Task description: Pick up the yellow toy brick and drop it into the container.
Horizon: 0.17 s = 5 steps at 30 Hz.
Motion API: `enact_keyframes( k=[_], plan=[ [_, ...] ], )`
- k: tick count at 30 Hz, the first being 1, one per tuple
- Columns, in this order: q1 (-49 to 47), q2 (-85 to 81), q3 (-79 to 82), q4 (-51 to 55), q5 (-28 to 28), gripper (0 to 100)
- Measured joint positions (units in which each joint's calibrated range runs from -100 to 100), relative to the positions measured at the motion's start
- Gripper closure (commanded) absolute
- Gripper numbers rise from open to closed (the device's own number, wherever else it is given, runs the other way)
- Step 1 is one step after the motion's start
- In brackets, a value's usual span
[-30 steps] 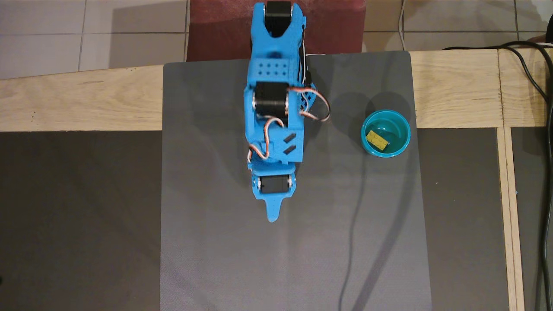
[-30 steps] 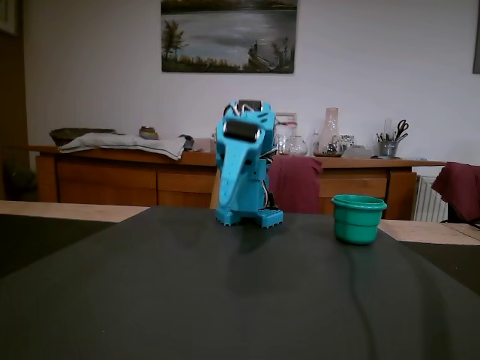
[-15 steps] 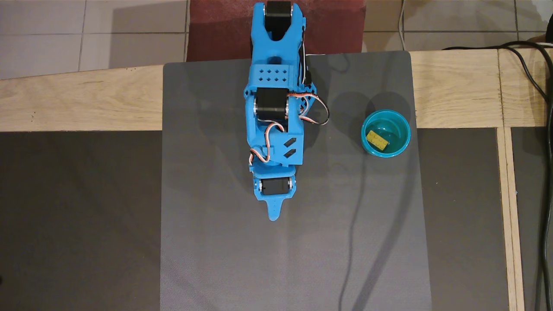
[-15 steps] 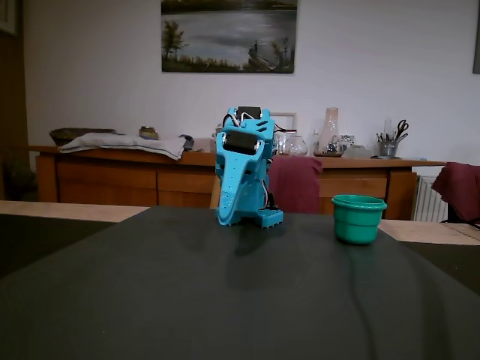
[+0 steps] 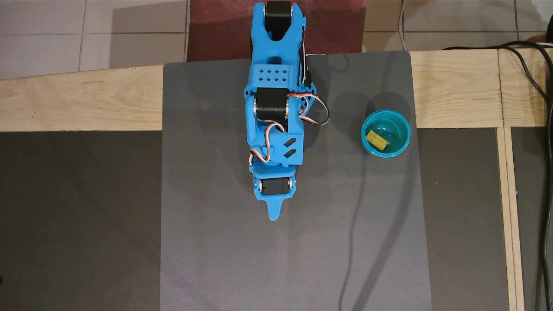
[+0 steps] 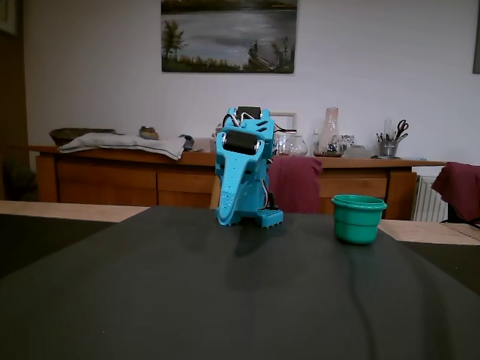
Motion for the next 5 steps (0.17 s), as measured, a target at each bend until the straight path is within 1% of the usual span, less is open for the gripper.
enact_keyframes(
  k=[5],
  plan=[
    [0.0,0.0,0.0,0.0,0.0,100]
  ],
)
